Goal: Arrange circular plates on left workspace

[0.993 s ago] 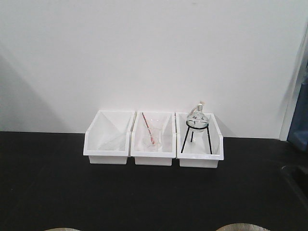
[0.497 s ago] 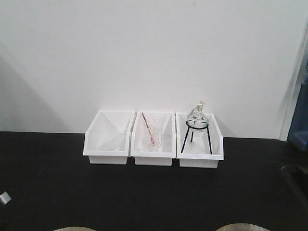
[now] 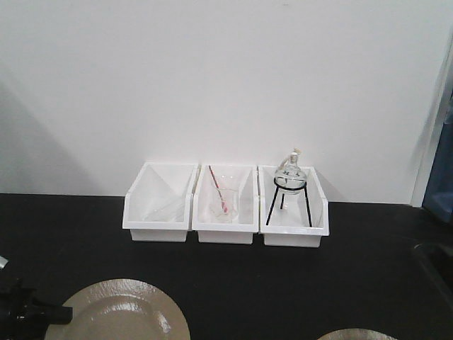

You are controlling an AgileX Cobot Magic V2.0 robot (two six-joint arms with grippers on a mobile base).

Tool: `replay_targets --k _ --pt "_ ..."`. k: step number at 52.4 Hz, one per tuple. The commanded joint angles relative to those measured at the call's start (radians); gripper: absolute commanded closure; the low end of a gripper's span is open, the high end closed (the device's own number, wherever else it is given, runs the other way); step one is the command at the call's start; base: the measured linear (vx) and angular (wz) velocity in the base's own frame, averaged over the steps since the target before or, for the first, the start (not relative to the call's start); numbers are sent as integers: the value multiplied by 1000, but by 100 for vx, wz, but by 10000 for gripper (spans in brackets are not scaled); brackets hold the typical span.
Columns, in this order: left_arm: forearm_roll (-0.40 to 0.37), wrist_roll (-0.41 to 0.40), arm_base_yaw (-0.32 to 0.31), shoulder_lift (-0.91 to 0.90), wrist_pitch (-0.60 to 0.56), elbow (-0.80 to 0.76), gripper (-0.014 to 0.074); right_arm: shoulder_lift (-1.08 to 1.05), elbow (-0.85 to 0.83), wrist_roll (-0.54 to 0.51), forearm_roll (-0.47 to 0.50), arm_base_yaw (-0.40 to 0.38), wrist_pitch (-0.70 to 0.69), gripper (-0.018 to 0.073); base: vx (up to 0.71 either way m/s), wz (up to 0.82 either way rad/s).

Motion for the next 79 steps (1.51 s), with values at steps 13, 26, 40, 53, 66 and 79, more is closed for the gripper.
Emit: replay_targets --k 13,26,40,53,66,79 --pt "-319 14 -109 -50 40 -24 601 -10 -35 -4 -11 -4 -86 563 0 0" --pt "-451 4 -156 -26 12 -24 601 -10 -35 -4 -11 -4 -86 563 0 0" --pt "-499 4 -266 61 -32 -59 601 -10 -35 -4 -11 -4 -86 563 0 0" --pt "-499 -6 -367 124 -103 -188 600 -10 -35 -4 -11 -4 -86 563 0 0" --pt "-488 -5 -375 144 -217 -198 598 -10 -35 -4 -11 -4 -82 563 0 0" --pt "-453 78 -375 144 -276 -198 466 -10 -35 -4 -11 -4 -82 563 0 0"
